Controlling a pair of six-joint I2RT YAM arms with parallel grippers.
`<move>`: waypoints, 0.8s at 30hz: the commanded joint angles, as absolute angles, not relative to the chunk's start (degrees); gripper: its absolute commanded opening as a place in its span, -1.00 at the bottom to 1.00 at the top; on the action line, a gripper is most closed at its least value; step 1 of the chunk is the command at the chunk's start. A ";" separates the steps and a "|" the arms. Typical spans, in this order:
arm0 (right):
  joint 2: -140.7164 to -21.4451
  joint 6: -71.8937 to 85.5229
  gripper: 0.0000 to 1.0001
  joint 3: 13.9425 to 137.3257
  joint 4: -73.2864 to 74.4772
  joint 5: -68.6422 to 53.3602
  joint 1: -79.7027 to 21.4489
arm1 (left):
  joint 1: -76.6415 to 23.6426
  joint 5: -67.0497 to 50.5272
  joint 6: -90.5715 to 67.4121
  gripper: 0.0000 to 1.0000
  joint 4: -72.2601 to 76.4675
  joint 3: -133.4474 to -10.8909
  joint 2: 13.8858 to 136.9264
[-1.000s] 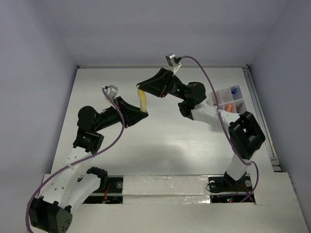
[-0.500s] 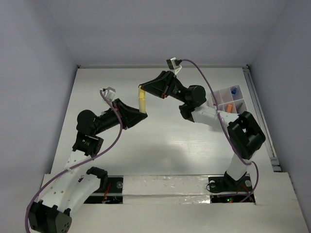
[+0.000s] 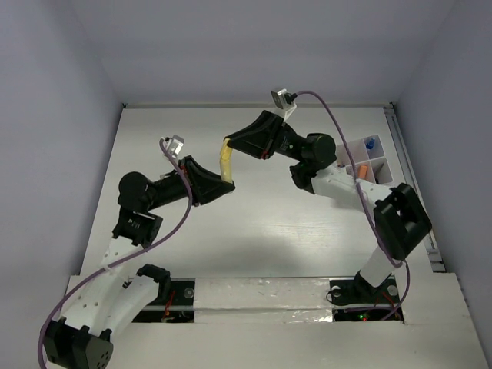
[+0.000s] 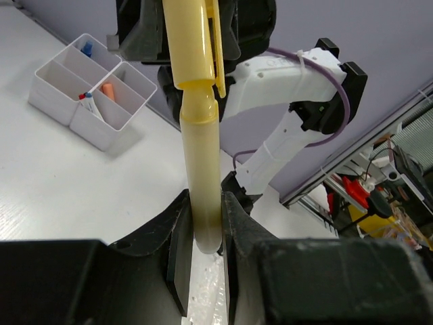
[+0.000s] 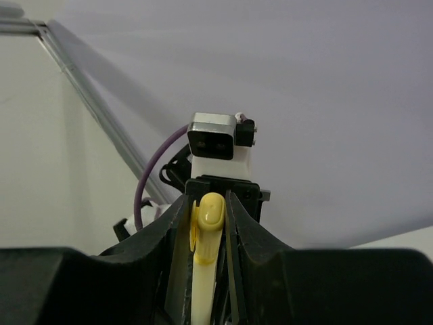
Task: Sort the stationery into containers
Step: Close the pen cap on the pen.
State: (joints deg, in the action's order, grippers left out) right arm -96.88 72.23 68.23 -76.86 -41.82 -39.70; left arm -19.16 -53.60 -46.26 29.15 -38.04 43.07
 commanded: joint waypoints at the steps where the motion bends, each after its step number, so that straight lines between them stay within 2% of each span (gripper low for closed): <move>1: -93.00 59.88 -1.00 69.78 -61.23 -56.86 -41.40 | -18.98 -50.71 -43.08 -1.00 32.62 -45.52 42.89; 3: -90.54 50.91 -1.00 72.14 -51.03 -56.87 -41.40 | -18.98 -50.80 -41.14 -1.00 27.26 -47.19 43.15; 6: -88.95 40.27 -1.00 76.80 -27.94 -56.78 -41.40 | -18.98 -50.71 -37.19 -1.00 21.46 -48.51 43.50; 10: -89.38 33.85 -1.00 80.67 -14.20 -58.97 -41.40 | -18.98 -50.19 -31.39 -1.00 14.08 -50.36 44.82; 16: -89.48 31.11 -1.00 80.25 -7.91 -61.00 -41.40 | -18.98 -48.26 -24.97 -1.00 7.83 -51.24 45.26; 19: -89.12 33.12 -1.00 78.58 -11.93 -64.33 -41.40 | -18.98 -48.07 -24.26 -1.00 7.91 -50.54 44.39; 24: -89.12 38.15 -1.00 74.36 -18.98 -69.08 -41.40 | -18.98 -50.53 -28.03 -1.00 17.13 -46.50 41.40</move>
State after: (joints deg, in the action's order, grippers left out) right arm -88.47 36.05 78.17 -23.09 -55.66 -39.33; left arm -19.64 -53.91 -26.94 0.08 -45.30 44.03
